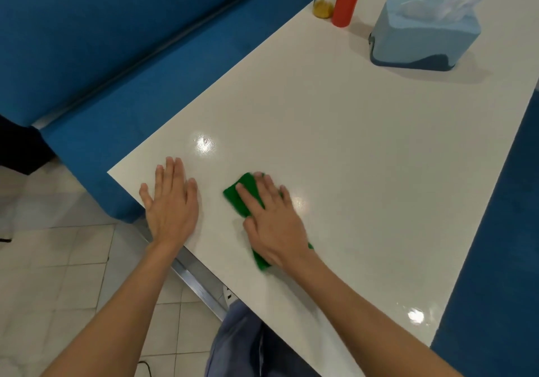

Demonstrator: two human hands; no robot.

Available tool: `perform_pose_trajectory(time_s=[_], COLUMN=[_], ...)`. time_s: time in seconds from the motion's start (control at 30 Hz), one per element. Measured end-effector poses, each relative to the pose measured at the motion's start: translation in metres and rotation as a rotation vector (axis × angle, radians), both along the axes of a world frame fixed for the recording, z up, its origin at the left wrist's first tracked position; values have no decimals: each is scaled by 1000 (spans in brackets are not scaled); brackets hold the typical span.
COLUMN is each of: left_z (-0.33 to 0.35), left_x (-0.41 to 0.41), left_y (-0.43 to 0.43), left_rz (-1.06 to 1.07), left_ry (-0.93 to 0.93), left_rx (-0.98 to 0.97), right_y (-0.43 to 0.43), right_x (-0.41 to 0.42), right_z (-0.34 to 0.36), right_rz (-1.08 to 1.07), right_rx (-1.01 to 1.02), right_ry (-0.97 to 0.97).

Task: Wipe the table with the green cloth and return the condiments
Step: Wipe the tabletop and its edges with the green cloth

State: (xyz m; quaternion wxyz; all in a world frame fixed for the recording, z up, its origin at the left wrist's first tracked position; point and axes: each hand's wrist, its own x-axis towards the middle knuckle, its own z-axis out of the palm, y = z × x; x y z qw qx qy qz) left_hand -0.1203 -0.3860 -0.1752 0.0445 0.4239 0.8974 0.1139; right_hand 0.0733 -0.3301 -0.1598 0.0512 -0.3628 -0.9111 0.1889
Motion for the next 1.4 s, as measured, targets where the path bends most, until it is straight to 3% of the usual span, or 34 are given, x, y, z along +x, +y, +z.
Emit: perform_pose_trajectory(time_s=[0.13, 0.2, 0.37, 0.47, 0.53, 0.63, 0.77, 0.87, 0.93, 1.07, 1.23, 1.33, 1.4], left_z=[1, 1, -1, -1, -2, 0, 7, 10, 9, 5, -1, -1, 1], left_x=[-2, -2, -1, -1, 0, -1, -4, -13, -25, -42, -42, -44, -44], left_y=[-2, -2, -1, -1, 0, -1, 1, 4, 4, 1, -1, -2, -2], left_rz=[-1, 2, 8, 15, 15, 14, 52, 133, 155, 127, 120, 114, 125], left_ry=[-14, -21, 13, 23, 20, -10, -135, -125, -86, -81, -72, -92, -117], left_rx=[3, 0, -2, -7, -4, 7, 113, 168, 162, 114, 132, 164, 213], right_y=[-7, 18, 89, 85, 63, 13, -39, -25, 2, 68, 134, 132, 106], right_x=[29, 55, 66, 28, 1, -27, -7, 36, 53, 49, -13, -67, -96], right_z=[-2, -2, 1, -1, -1, -1, -3, -4, -2, -2, 1, 0, 0], right_rz=[385, 448, 1, -228, -272, -117, 264, 575, 657, 473, 126, -109, -138], right_rx=[-1, 55, 36, 55, 59, 45, 45, 65, 76, 119, 53, 50, 53], right_ry=[2, -14, -86, -108, -112, -78, -35, -32, -10, -77, -87, -111, -124])
